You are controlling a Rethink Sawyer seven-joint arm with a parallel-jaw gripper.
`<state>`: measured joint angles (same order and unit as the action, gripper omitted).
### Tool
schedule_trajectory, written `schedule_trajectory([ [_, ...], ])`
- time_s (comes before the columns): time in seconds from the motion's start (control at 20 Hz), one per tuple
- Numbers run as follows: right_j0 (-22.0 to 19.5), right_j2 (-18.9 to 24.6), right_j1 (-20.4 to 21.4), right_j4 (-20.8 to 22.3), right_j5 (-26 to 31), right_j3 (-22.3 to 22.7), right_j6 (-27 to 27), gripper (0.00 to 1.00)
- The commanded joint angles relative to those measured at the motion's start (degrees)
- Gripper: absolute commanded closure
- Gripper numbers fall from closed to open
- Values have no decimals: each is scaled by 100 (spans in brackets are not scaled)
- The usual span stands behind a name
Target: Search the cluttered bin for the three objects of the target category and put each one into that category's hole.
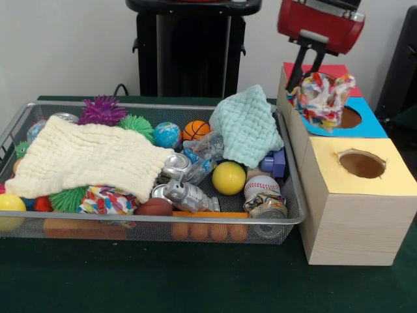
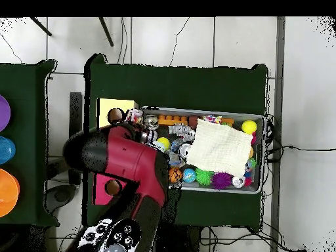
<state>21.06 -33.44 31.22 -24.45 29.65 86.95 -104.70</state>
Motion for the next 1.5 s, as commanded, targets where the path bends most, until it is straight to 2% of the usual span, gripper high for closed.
schedule_trajectory([
  [0.05, 294, 175, -606, -358, 961, -479, -2305, 100],
  [0.3, 528, 204, -927, -449, 825, -631, -2807, 100],
  [0.55, 429, 349, -1246, -412, 565, -769, -2863, 100],
  [0.7, 438, 279, -1462, -324, 518, -895, -2914, 100],
  [0.95, 423, 189, -1542, -313, 289, -802, -2971, 100],
  [1.1, 437, 92, -1521, -317, 339, -816, -2990, 100],
  [1.3, 385, 87, -1539, -287, 462, -926, -2863, 100],
  [1.5, 299, 193, -1550, -219, 356, -1034, -2626, 100],
])
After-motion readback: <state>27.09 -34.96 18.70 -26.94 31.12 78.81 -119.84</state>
